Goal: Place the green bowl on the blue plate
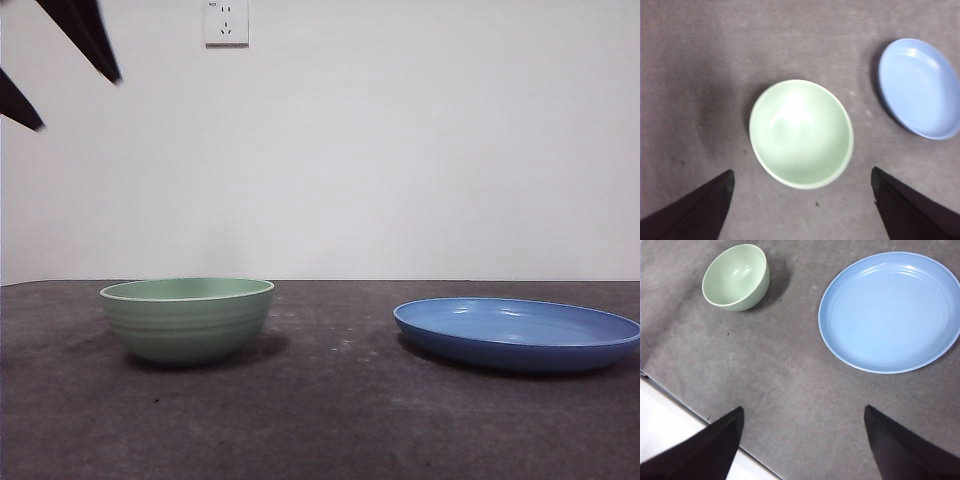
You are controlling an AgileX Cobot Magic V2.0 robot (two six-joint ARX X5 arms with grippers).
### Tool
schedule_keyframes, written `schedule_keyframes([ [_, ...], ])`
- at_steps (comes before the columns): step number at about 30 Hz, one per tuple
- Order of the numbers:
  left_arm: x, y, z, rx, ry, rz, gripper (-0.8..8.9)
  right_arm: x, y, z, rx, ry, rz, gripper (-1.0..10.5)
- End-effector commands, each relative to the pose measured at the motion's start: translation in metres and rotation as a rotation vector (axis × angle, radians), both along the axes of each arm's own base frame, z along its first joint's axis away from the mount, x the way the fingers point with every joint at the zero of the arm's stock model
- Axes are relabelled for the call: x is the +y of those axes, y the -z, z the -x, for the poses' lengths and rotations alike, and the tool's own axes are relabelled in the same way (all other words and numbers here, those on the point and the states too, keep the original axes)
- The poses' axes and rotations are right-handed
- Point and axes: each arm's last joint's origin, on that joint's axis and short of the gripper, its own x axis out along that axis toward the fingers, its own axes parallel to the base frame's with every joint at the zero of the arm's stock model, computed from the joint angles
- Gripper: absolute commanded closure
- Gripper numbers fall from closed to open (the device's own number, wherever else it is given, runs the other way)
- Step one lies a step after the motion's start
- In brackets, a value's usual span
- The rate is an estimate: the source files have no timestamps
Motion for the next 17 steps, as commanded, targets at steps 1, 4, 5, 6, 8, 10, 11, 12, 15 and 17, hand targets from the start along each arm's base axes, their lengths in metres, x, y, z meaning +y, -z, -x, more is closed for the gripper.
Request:
schedule_keyframes([
  [1, -0.011, 0.003, -0.025, 0.022, 0.014, -0.039, 3.78, 0.0, -0.006, 0.0, -0.027, -0.007, -0.003, 5.6],
  [4, -0.022, 0.017, -0.048, 0.066, 0.011, -0.112, 3.78, 0.0, -0.006, 0.0, -0.027, -0.007, -0.003, 5.6],
  [5, -0.025, 0.023, -0.053, 0.083, 0.011, -0.126, 3.78, 0.0, -0.006, 0.0, -0.027, -0.007, -0.003, 5.6],
  [6, -0.028, 0.03, -0.059, 0.105, 0.015, -0.14, 3.78, 0.0, -0.006, 0.0, -0.027, -0.007, -0.003, 5.6],
  [8, -0.032, 0.044, -0.069, 0.142, 0.029, -0.158, 3.78, 0.0, -0.006, 0.0, -0.027, -0.007, -0.003, 5.6],
  [10, -0.035, 0.06, -0.08, 0.18, 0.032, -0.169, 3.78, 0.0, -0.006, -0.001, -0.027, -0.007, -0.003, 5.6],
  [11, -0.037, 0.065, -0.083, 0.193, 0.033, -0.173, 3.78, 0.0, -0.006, 0.0, -0.027, -0.007, -0.003, 5.6],
  [12, -0.038, 0.072, -0.088, 0.204, 0.031, -0.181, 3.78, 0.0, -0.006, -0.001, -0.027, -0.007, -0.003, 5.6],
  [15, -0.04, 0.089, -0.098, 0.231, 0.018, -0.212, 3.78, 0.0, -0.006, 0.0, -0.027, -0.007, -0.003, 5.6],
  [17, -0.041, 0.098, -0.103, 0.245, 0.013, -0.226, 3.78, 0.0, -0.006, -0.001, -0.027, -0.007, -0.003, 5.6],
])
